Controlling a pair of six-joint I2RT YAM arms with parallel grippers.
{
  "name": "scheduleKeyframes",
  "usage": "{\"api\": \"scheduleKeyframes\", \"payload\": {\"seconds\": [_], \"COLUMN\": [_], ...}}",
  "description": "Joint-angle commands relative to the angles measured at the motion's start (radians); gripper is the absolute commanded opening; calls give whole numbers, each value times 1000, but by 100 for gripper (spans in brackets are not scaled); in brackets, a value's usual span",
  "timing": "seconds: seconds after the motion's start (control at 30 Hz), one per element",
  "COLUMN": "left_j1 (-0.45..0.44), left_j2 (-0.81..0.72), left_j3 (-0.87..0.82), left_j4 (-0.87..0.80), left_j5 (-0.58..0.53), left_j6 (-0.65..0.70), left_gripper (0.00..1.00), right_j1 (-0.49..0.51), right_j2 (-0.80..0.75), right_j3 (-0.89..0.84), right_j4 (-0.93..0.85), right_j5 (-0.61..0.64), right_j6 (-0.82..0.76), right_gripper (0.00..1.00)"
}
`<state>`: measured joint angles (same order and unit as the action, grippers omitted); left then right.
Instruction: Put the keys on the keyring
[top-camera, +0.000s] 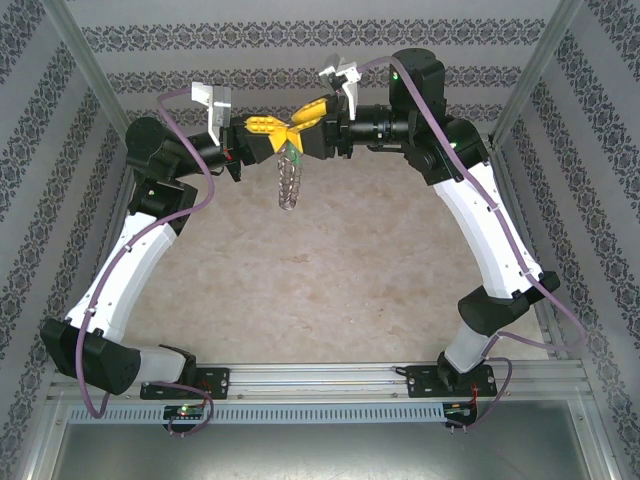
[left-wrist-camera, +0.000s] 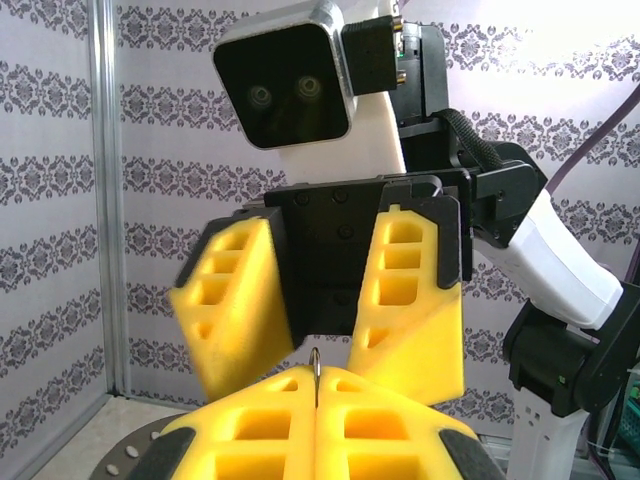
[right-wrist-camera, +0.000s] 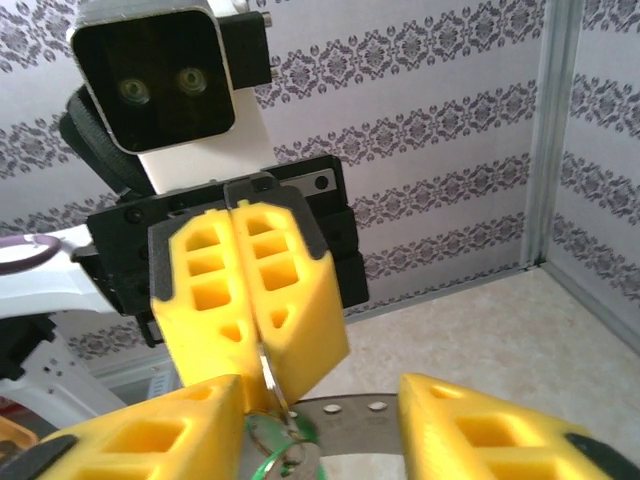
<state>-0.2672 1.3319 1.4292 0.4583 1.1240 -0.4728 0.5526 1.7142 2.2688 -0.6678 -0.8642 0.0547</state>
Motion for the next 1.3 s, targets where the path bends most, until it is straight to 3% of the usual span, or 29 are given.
{"api": "scheduleKeyframes", "payload": {"seconds": [0.0,0.07,0.13,0.5,0.63,0.77,0.87,1.17,1.27], "left_j1": [-1,-1,-1,-1,0,0,-4,-106,-136], "left_j2": [-4,-5,-7,-15,-45,-76,-80,-17,11], "left_j3": [35,34,32,44,89,160,209,367,399], "left_j4": [70,68,65,-9,-290,-656,-830,-1150,-1185], "left_j5": [19,17,16,5,2,-40,-82,-236,-255], "left_j6": [-10,-11,-6,44,238,488,608,848,871], "left_gripper": [0,0,0,2,21,24,24,24,25], "right_j1": [12,16,19,27,11,6,11,38,45], "right_j2": [17,29,33,34,46,88,116,130,127], "right_j3": [24,47,56,99,162,277,328,340,328], "right_j4": [21,-1,-14,-94,-242,-408,-491,-548,-555], "right_j5": [-36,-47,-57,-30,36,67,85,119,124], "right_j6": [-2,-15,-25,-104,-213,-327,-391,-459,-469], "right_gripper": [28,11,1,0,0,0,0,0,0]}}
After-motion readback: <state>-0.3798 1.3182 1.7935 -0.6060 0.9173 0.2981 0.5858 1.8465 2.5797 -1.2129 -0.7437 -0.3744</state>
